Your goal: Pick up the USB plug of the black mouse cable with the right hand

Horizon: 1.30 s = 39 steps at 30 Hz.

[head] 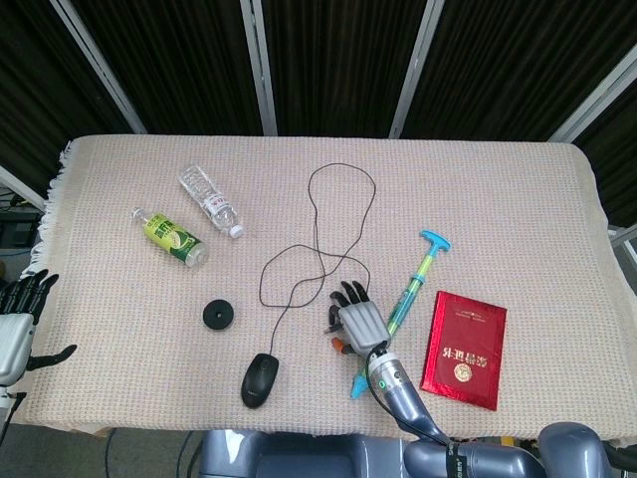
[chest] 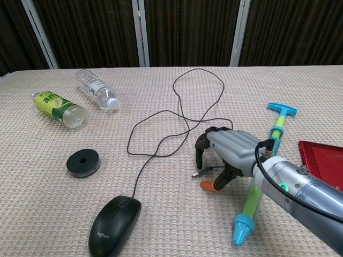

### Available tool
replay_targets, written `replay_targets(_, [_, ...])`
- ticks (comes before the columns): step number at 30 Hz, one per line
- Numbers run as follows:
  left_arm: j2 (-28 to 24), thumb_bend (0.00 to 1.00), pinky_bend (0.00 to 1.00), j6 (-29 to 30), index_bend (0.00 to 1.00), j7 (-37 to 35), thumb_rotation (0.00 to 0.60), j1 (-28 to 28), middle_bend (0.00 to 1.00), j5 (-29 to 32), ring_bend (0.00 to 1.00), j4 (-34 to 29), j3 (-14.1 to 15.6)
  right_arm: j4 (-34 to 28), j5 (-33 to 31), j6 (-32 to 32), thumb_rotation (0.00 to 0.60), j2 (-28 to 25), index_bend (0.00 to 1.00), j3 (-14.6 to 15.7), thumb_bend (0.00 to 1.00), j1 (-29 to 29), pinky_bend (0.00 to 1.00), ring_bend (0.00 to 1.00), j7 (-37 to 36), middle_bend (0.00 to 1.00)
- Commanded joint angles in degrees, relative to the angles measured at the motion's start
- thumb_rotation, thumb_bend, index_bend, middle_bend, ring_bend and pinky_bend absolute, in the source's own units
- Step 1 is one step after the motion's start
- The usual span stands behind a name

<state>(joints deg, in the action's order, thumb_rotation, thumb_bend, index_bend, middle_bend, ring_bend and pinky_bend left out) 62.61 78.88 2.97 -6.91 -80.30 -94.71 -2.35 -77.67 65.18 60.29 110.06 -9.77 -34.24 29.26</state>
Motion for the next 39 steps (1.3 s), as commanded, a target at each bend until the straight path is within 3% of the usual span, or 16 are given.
replay_targets(1, [0.01,0.09,0.00,-0.09,0.00,-0.02,0.600,-0.02,0.00,0.06,0.00,-0.07,0.02,0.71,-0.06,-0.11,0.600,0.48,0.49,-0.20,0.24,-0.34,0.00,0.00,-0.23,0.19])
replay_targets(10, [-0.05,0.09,0.00,-0.33,0.00,-0.10,0.600,-0.10,0.00,0.34,0.00,-0.28,0.00,0.90,0.35,0.19,0.600,0.74,0.58,-0.03,0.36,-0.52,0.00,0.00,-0.76,0.22])
replay_targets(19, [-0.14,0.09,0.00,-0.18,0.00,-0.18,0.600,-0.01,0.00,0.34,0.00,-0.54,0.05,-2.65,1.46,2.06,0.600,-1.13,0.60,-1.01,0.37,-0.03,0.00,0.00,-2.62,0.22])
replay_targets(23, [-0.26,0.09,0.00,-0.39,0.00,-0.28,0.600,0.05,0.00,0.72,0.00,-0.90,0.08,-4.52,4.76,7.51,0.600,-0.97,0.60,-4.58,0.37,1.89,0.00,0.00,-13.60,0.22])
replay_targets(30, [-0.27,0.09,0.00,-0.17,0.00,-0.03,0.600,0.13,0.00,0.71,0.00,-1.29,0.08,-1.89,9.62,15.32,0.600,0.73,0.62,-7.09,0.37,4.87,0.00,0.00,-29.29,0.22])
replay_targets(39, [-0.20,0.09,0.00,-0.52,0.00,0.38,0.600,0.05,0.00,1.24,0.00,-1.69,0.05,4.88,15.40,23.91,0.600,2.94,0.62,-6.05,0.37,8.51,0.00,0.00,-45.70,0.22])
